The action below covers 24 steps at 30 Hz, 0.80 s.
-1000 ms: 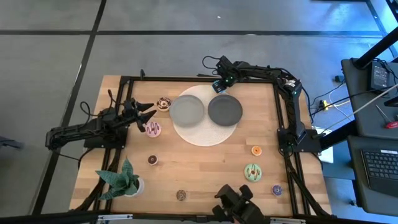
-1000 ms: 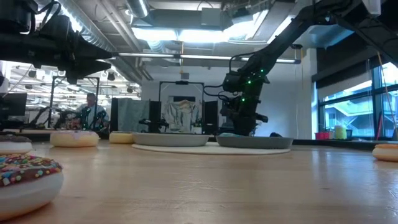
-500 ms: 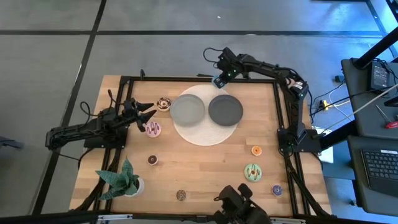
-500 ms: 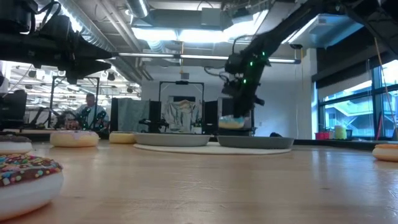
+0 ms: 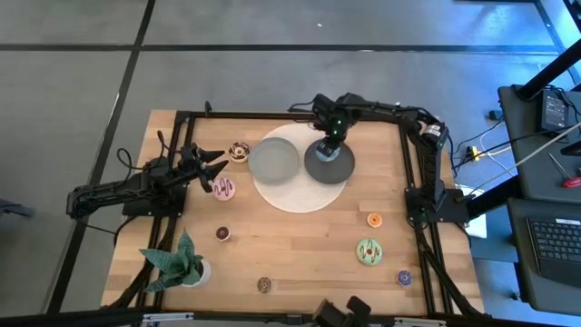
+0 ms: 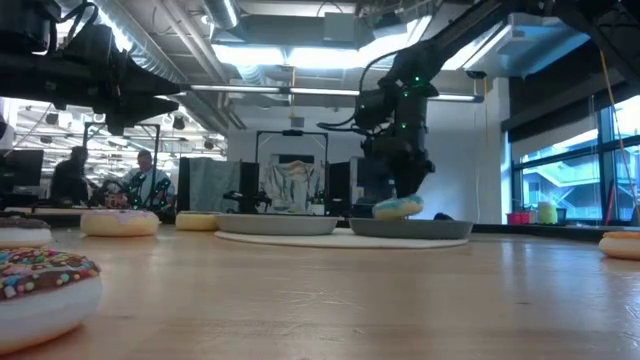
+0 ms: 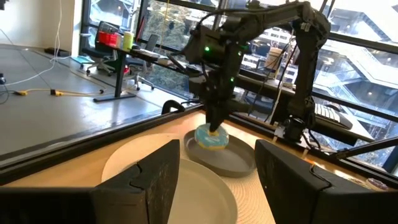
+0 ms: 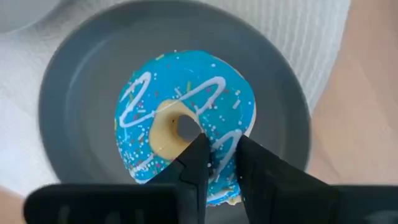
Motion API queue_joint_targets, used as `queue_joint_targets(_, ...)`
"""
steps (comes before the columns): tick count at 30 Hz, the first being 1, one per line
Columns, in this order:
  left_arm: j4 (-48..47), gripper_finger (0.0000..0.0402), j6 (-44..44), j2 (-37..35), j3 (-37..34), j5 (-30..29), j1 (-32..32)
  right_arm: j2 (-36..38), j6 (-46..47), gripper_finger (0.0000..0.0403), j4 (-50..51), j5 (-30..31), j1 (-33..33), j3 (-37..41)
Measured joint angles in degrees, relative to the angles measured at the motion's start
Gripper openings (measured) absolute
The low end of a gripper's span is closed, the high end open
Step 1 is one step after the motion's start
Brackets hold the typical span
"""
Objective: Pick & Place donuts
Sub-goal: Put the large blue donut on the dark gray plate
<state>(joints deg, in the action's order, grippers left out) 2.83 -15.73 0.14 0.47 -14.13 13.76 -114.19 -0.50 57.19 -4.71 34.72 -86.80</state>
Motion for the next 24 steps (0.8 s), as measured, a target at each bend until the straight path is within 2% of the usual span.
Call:
queue_joint_targets(4, 0.0, 0.0204, 0.0, 0.0, 0.0, -0.4, 0.0, 0.0, 0.1, 0.0075, -4.6, 3.4, -0.1, 2.2)
queue_joint_targets(8, 0.0, 0.0204, 0.0, 0.0, 0.0, -0.4, 0.0, 0.0, 0.3, 0.0075, -4.7, 6.2, 0.0, 2.8)
queue_joint_targets(17, 0.0, 0.0204, 0.0, 0.0, 0.0, -0.4, 0.0, 0.0, 0.1, 0.0077, -4.6, 6.3, 0.0, 2.8)
queue_joint_targets(20, 0.0, 0.0204, 0.0, 0.0, 0.0, -0.4, 0.0, 0.0, 0.0, 0.0094, -4.5, 6.2, 0.0, 2.8)
queue_joint_targets(24, 0.0, 0.0204, 0.0, 0.0, 0.0, -0.4, 0.0, 0.0, 0.1, 0.0138, -4.0, 6.2, 0.0, 2.5)
